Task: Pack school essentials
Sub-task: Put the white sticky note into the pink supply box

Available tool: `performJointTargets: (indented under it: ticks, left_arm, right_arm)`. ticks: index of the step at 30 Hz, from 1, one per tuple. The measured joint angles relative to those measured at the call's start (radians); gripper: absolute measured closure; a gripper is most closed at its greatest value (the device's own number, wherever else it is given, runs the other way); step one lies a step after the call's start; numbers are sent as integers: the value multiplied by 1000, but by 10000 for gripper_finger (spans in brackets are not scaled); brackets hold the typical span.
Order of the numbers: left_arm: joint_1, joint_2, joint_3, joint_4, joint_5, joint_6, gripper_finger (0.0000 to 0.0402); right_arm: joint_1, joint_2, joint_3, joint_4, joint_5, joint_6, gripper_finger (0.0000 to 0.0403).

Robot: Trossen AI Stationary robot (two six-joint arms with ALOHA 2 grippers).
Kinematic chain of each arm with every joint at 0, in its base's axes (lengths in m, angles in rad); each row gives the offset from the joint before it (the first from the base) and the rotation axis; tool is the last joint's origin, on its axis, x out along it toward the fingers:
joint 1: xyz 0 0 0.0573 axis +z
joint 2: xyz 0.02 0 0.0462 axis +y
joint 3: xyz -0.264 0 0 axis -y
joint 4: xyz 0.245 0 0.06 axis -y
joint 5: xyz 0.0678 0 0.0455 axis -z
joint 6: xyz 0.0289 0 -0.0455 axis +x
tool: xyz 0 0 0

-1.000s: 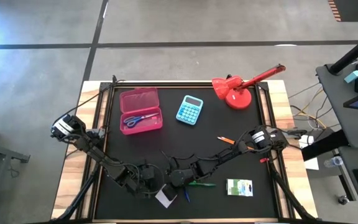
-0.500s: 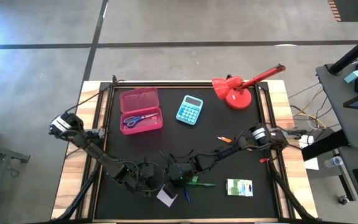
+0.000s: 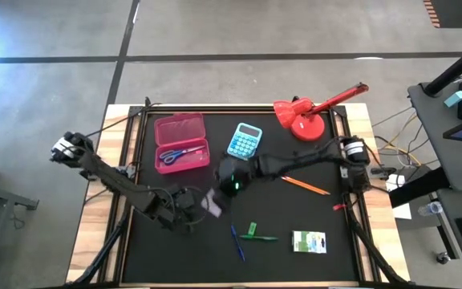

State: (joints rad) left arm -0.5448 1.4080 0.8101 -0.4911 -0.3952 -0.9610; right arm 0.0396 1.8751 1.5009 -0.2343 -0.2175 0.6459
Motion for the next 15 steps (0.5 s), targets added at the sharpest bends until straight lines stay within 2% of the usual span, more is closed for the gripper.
performJointTargets:
  ticks: [9,15]
  left_arm:
    - [127,-179,-1,-169,-15,3,279]
    - [252,-293,-3,-232,-33,110,279]
  right_arm:
    - [-217,-7,0,101,11,-53,394]
    - [-299,-7,0,277,13,-9,394]
